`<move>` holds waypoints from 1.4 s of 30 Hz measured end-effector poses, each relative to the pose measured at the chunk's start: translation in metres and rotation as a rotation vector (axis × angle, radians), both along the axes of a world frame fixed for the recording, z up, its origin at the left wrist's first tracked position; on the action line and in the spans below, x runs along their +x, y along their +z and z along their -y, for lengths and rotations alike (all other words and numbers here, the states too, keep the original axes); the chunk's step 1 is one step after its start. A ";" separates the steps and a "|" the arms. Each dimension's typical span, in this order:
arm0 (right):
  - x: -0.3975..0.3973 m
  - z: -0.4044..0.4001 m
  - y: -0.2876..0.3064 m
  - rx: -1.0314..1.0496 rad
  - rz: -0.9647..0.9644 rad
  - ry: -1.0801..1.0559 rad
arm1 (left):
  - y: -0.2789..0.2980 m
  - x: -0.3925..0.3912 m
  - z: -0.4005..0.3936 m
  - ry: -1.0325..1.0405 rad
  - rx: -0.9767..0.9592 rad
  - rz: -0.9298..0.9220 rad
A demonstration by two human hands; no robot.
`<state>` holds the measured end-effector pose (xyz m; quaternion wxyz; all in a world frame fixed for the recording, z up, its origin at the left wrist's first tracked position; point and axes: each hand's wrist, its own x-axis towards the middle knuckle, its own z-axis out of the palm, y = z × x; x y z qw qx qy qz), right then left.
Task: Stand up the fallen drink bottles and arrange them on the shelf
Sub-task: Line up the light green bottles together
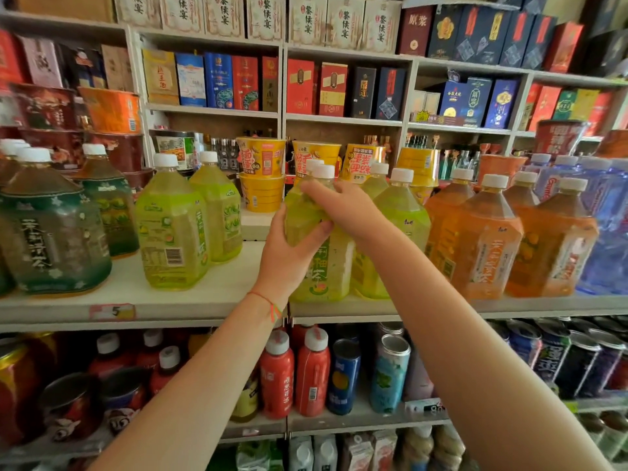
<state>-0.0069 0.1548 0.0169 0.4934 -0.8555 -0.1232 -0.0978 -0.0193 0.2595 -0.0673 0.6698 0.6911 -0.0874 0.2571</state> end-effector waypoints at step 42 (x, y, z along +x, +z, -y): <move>0.035 -0.167 -0.051 0.126 0.073 0.019 | 0.017 -0.029 -0.201 0.432 0.243 -0.038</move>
